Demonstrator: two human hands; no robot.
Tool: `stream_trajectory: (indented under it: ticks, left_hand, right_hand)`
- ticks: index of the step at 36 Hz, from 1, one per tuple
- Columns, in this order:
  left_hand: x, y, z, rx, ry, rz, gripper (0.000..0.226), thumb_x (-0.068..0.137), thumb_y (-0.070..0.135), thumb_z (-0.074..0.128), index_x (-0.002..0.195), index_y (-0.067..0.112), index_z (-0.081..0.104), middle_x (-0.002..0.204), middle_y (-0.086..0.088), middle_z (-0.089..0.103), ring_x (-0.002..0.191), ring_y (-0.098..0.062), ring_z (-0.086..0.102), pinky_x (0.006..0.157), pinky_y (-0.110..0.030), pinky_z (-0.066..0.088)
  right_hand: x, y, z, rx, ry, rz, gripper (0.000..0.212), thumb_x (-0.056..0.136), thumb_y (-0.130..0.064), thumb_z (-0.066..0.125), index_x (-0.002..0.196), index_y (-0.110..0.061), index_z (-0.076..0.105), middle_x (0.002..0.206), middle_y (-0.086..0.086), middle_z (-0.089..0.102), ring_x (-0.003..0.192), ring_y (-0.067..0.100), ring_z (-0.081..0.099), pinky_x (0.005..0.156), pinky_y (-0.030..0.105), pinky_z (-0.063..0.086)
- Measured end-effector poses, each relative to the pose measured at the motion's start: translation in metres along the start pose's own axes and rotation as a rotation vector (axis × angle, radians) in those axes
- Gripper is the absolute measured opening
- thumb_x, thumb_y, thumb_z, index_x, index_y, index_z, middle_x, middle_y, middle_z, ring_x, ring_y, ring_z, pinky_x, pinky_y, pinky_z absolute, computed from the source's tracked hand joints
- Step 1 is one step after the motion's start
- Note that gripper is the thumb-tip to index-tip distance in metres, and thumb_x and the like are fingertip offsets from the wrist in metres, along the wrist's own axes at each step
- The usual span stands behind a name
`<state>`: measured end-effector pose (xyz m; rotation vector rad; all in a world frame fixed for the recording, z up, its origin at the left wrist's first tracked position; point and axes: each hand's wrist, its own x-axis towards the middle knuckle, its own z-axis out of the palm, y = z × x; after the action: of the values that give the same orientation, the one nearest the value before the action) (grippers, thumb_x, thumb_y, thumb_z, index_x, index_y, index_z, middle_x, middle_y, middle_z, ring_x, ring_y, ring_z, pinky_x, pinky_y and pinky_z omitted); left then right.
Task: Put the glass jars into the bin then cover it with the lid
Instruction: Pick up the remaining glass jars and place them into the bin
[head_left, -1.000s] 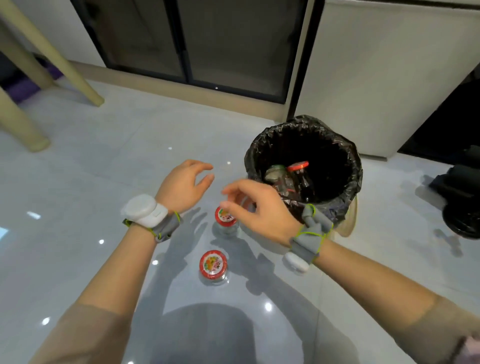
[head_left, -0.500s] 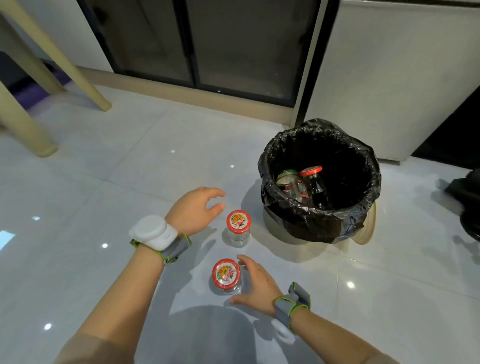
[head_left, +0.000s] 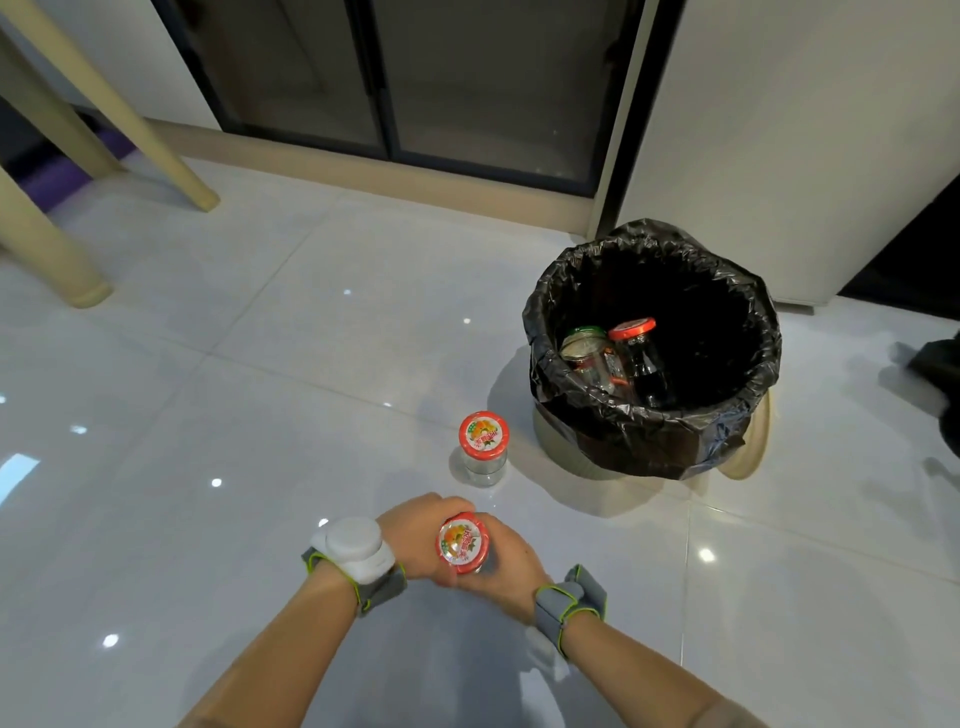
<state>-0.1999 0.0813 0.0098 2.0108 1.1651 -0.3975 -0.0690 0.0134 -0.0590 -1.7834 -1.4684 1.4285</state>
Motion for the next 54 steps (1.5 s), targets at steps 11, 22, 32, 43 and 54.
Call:
stream_trajectory:
  ticks: [11, 22, 32, 43, 54]
  left_hand:
    - [-0.024, 0.027, -0.064, -0.130, 0.075, 0.131, 0.070, 0.053, 0.028, 0.086, 0.116, 0.029, 0.054, 0.114, 0.006, 0.064, 0.102, -0.010, 0.060, 0.092, -0.030, 0.051]
    - [-0.071, 0.108, -0.173, -0.248, 0.439, 0.343, 0.063, 0.049, 0.035, 0.089, 0.105, 0.038, 0.060, 0.096, 0.010, 0.071, 0.090, -0.009, 0.066, 0.081, -0.027, 0.054]
    - [-0.020, 0.169, -0.184, -0.581, 0.766, 0.531, 0.054, 0.067, 0.024, 0.079, 0.113, 0.031, 0.053, 0.100, 0.010, 0.066, 0.080, 0.000, 0.061, 0.075, -0.017, 0.051]
    - [0.074, 0.168, -0.143, -0.569, 0.554, 0.308, 0.054, 0.061, 0.031, 0.080, 0.100, 0.023, 0.044, 0.097, -0.009, 0.065, 0.086, -0.031, 0.066, 0.080, -0.054, 0.054]
    - [0.104, 0.163, -0.114, 0.033, 0.327, 0.229, 0.059, 0.070, 0.040, 0.073, 0.112, 0.011, 0.044, 0.111, -0.010, 0.054, 0.096, -0.024, 0.054, 0.077, -0.030, 0.042]
  right_hand:
    - [-0.016, -0.048, -0.036, 0.193, 0.049, -0.132, 0.055, 0.066, -0.024, 0.081, 0.107, -0.049, 0.053, 0.109, -0.023, 0.065, 0.105, -0.006, 0.061, 0.087, 0.008, 0.046]
    - [-0.043, -0.149, -0.136, 0.266, 0.248, -0.473, 0.046, 0.068, -0.010, 0.079, 0.111, -0.017, 0.063, 0.099, -0.016, 0.069, 0.092, -0.011, 0.062, 0.080, 0.005, 0.046]
    - [-0.036, -0.184, -0.246, 0.060, 0.252, -0.475, 0.043, 0.080, -0.011, 0.072, 0.121, -0.014, 0.058, 0.117, 0.004, 0.068, 0.106, 0.018, 0.065, 0.096, 0.031, 0.051]
    - [0.014, -0.136, -0.298, -0.331, -0.026, -0.123, 0.039, 0.071, -0.010, 0.078, 0.108, -0.007, 0.065, 0.101, 0.012, 0.071, 0.086, 0.015, 0.061, 0.096, 0.041, 0.050]
    - [0.055, -0.097, -0.284, -0.818, -0.292, 0.058, 0.056, 0.064, -0.019, 0.081, 0.117, -0.013, 0.062, 0.116, 0.008, 0.068, 0.110, 0.024, 0.062, 0.098, 0.037, 0.048]
